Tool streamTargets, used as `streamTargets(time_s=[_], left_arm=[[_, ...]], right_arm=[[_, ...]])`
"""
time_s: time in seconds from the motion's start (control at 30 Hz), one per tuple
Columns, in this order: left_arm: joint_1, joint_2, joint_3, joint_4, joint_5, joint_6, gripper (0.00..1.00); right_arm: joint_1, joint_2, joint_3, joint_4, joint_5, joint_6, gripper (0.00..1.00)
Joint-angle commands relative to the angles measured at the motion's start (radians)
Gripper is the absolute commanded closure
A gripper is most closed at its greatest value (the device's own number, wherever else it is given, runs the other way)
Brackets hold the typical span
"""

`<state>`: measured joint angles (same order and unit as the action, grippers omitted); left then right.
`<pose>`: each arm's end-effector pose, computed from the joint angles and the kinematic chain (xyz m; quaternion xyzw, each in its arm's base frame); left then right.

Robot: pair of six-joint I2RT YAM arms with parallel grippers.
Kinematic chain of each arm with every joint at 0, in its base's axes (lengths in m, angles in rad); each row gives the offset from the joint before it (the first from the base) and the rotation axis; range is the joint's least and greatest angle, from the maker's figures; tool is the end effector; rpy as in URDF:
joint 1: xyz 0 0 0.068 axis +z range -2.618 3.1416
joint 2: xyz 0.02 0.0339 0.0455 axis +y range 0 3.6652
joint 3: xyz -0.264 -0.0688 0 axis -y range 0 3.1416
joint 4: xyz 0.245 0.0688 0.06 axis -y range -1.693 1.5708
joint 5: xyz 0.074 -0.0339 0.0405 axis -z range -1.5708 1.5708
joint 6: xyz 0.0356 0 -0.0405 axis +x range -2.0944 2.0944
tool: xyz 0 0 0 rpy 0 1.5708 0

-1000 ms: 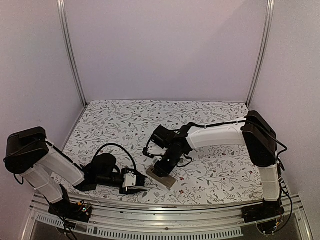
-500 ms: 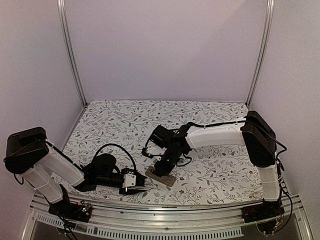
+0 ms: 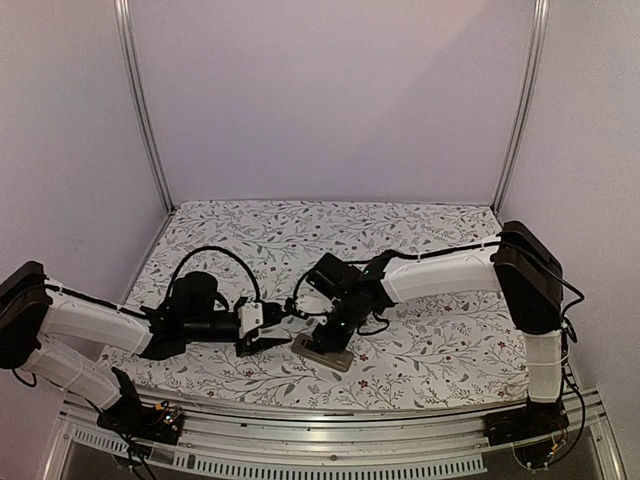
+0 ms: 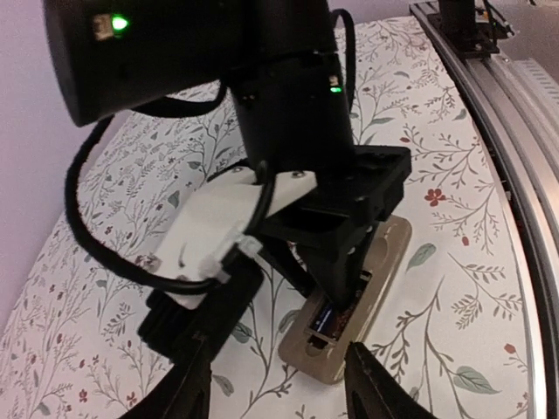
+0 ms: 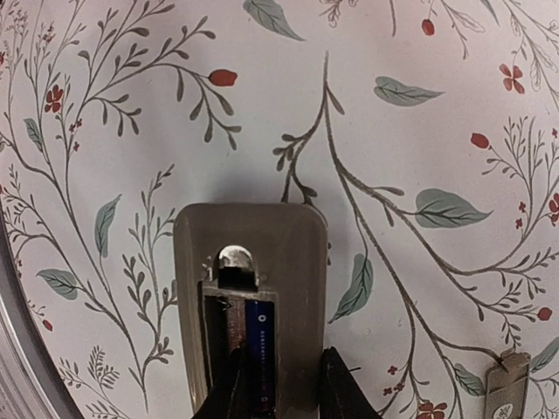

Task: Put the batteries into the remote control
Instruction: Load the battery into the battery compartment, then pick up the battery from the center of the board.

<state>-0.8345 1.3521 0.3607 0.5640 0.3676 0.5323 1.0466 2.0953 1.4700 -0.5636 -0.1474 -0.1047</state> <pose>0.1548 -0.1899 0.1546 0.5988 0.5787 -0.2320 0.5027 0.2090 0.3720 0.1459 -0.5448 0.8137 0.1503 0.1359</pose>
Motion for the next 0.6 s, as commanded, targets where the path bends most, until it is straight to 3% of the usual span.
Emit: streamTargets(time_s=[0.0, 0.13, 0.27, 0.37, 0.5, 0.57], left_arm=[[0.124, -0.064, 0.11, -0.207, 0.094, -0.04, 0.48], [0.287, -0.053, 0.261, -0.456, 0.074, -0.007, 0.46], [0.465, 0.02, 0.362, -0.734, 0.028, 0.124, 0.33], [0.586, 0.103, 0.448, -0.905, -0.062, 0.197, 0.29], [0.682, 0.143, 0.493, -1.159, -0.047, 0.477, 0.26], [0.712, 0.151, 0.45, -1.14, -0.093, 0.544, 0.25]], right_arm=[[-0.021, -0.024, -0.101, -0.118, 0.096, -0.078, 1.0], [-0.029, -0.065, -0.155, -0.092, 0.08, -0.09, 1.0], [-0.031, -0.071, -0.167, -0.071, 0.085, -0.099, 1.0], [-0.031, -0.071, -0.173, -0.059, 0.094, -0.101, 1.0], [-0.031, -0.079, -0.189, -0.042, 0.109, -0.104, 1.0], [-0.031, -0.079, -0.195, -0.033, 0.11, -0.105, 1.0]])
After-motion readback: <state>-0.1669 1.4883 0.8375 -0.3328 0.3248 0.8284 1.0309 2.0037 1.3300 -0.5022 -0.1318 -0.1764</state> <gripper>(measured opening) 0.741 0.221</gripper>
